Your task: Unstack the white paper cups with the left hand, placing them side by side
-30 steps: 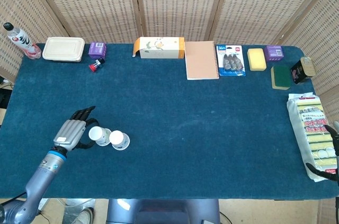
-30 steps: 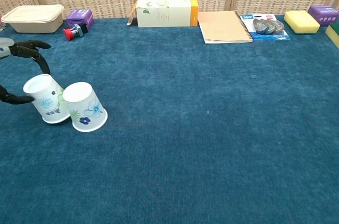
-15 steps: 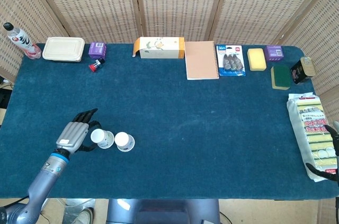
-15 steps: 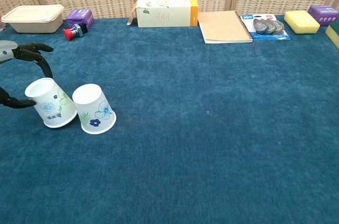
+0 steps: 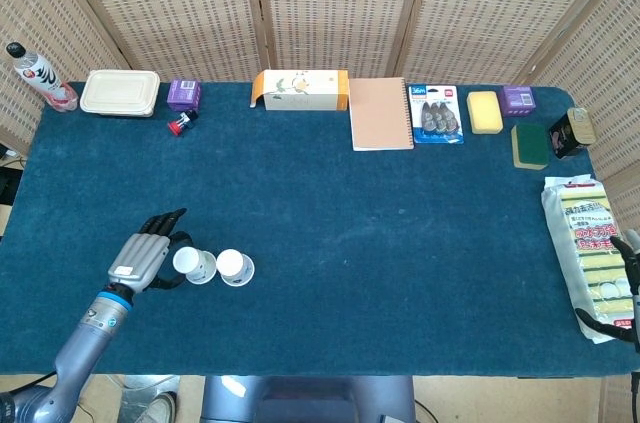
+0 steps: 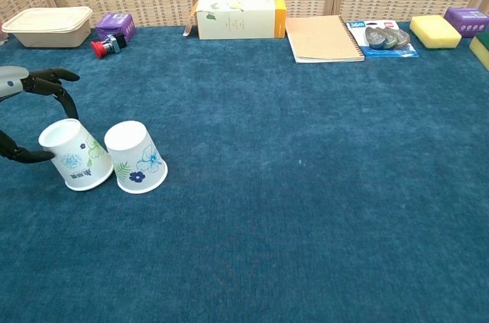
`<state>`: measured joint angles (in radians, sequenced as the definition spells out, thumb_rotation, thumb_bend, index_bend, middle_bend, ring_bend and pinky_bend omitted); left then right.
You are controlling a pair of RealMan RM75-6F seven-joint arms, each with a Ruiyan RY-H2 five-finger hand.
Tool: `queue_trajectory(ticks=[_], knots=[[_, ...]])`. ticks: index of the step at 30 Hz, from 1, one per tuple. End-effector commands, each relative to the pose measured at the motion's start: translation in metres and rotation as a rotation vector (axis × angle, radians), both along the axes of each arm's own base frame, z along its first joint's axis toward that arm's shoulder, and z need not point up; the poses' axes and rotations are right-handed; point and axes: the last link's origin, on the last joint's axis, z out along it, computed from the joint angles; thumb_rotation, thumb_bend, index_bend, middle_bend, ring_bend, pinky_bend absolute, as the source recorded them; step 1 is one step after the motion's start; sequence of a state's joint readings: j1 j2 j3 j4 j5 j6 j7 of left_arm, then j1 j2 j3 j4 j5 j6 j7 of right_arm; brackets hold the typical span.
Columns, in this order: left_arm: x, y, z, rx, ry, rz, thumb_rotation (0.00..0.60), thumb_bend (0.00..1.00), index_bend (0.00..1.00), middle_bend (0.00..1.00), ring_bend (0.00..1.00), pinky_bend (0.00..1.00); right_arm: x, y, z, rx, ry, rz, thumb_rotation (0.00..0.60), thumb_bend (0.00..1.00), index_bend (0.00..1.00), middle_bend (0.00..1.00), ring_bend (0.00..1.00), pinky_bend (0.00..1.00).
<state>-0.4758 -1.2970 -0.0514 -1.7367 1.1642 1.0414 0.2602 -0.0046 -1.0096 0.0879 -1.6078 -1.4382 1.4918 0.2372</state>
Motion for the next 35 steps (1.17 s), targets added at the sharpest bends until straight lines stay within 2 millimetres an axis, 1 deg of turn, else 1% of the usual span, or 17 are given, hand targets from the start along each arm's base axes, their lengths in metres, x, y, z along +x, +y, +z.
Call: queue_trajectory(ticks=[1, 3, 5, 6, 8, 10, 12, 15, 17, 21, 22, 24, 29, 31, 35], knots=[[0.0, -0.001, 0.0, 0.0, -0.006, 0.005, 0.6, 0.21, 0.25, 0.0, 0.0, 0.05, 0.0, 0.0, 0.0, 0.0, 0.0, 0.001, 0.6, 0.02, 0.06, 0.0, 0.0, 0.0], [0.001, -0.001, 0.0, 0.004, -0.008, 0.004, 0.6, 0.2, 0.14, 0.0, 0.0, 0.05, 0.0, 0.001, 0.0, -0.001, -0.001, 0.002, 0.6, 0.02, 0.06, 0.0, 0.0, 0.0], [0.0, -0.001, -0.001, 0.002, -0.008, 0.003, 0.6, 0.19, 0.07, 0.0, 0.0, 0.05, 0.0, 0.001, 0.0, -0.002, -0.001, 0.002, 0.6, 0.02, 0.06, 0.0, 0.0, 0.0], [0.0, -0.001, 0.0, 0.001, -0.007, 0.003, 0.6, 0.18, 0.03, 0.0, 0.0, 0.05, 0.0, 0.001, 0.001, -0.002, -0.001, 0.002, 0.6, 0.02, 0.06, 0.0, 0.0, 0.0], [0.0, -0.002, 0.0, 0.001, 0.0, 0.002, 0.6, 0.17, 0.0, 0.0, 0.0, 0.05, 0.0, 0.001, 0.001, -0.003, -0.001, 0.002, 0.6, 0.02, 0.06, 0.0, 0.0, 0.0], [0.001, -0.002, 0.003, 0.009, -0.015, 0.005, 0.6, 0.17, 0.0, 0.0, 0.0, 0.05, 0.0, 0.001, 0.001, -0.004, -0.002, 0.0, 0.6, 0.02, 0.06, 0.0, 0.0, 0.0], [0.004, -0.007, 0.018, 0.053, -0.056, -0.016, 0.6, 0.16, 0.0, 0.0, 0.0, 0.05, -0.001, 0.0, 0.002, -0.005, -0.002, -0.002, 0.6, 0.02, 0.06, 0.0, 0.0, 0.0], [0.0, -0.015, 0.032, 0.103, -0.067, -0.043, 0.6, 0.16, 0.0, 0.0, 0.0, 0.05, -0.001, 0.0, 0.002, -0.007, -0.002, -0.003, 0.6, 0.02, 0.06, 0.0, 0.0, 0.0], [-0.014, -0.024, 0.05, 0.202, -0.006, -0.061, 0.6, 0.16, 0.0, 0.0, 0.0, 0.05, -0.001, 0.0, 0.002, -0.011, 0.003, -0.004, 0.6, 0.02, 0.06, 0.0, 0.0, 0.0], [-0.031, -0.041, 0.067, 0.357, 0.134, -0.064, 0.6, 0.12, 0.0, 0.0, 0.0, 0.03, -0.001, 0.0, 0.002, -0.02, 0.014, -0.006, 0.6, 0.02, 0.06, 0.0, 0.0, 0.0], [-0.037, -0.056, 0.072, 0.391, 0.126, -0.034, 0.6, 0.12, 0.0, 0.0, 0.0, 0.03, 0.0, 0.001, 0.002, -0.023, 0.02, -0.002, 0.6, 0.02, 0.06, 0.0, 0.0, 0.0], [-0.044, -0.07, 0.079, 0.402, 0.106, -0.019, 0.6, 0.12, 0.0, 0.0, 0.0, 0.02, 0.001, 0.001, 0.001, -0.025, 0.026, -0.001, 0.6, 0.02, 0.06, 0.0, 0.0, 0.0], [-0.058, -0.092, 0.092, 0.42, 0.064, 0.011, 0.6, 0.12, 0.0, 0.0, 0.0, 0.02, 0.003, 0.003, 0.001, -0.028, 0.029, 0.004, 0.6, 0.02, 0.06, 0.0, 0.0, 0.0], [-0.061, -0.095, 0.093, 0.414, 0.058, 0.013, 0.6, 0.12, 0.0, 0.0, 0.0, 0.02, 0.003, 0.003, 0.001, -0.029, 0.029, 0.006, 0.6, 0.02, 0.06, 0.0, 0.0, 0.0], [-0.061, -0.093, 0.095, 0.41, 0.058, 0.0, 0.6, 0.12, 0.0, 0.0, 0.0, 0.02, 0.004, 0.004, 0.001, -0.029, 0.032, 0.008, 0.6, 0.02, 0.06, 0.0, 0.0, 0.0]])
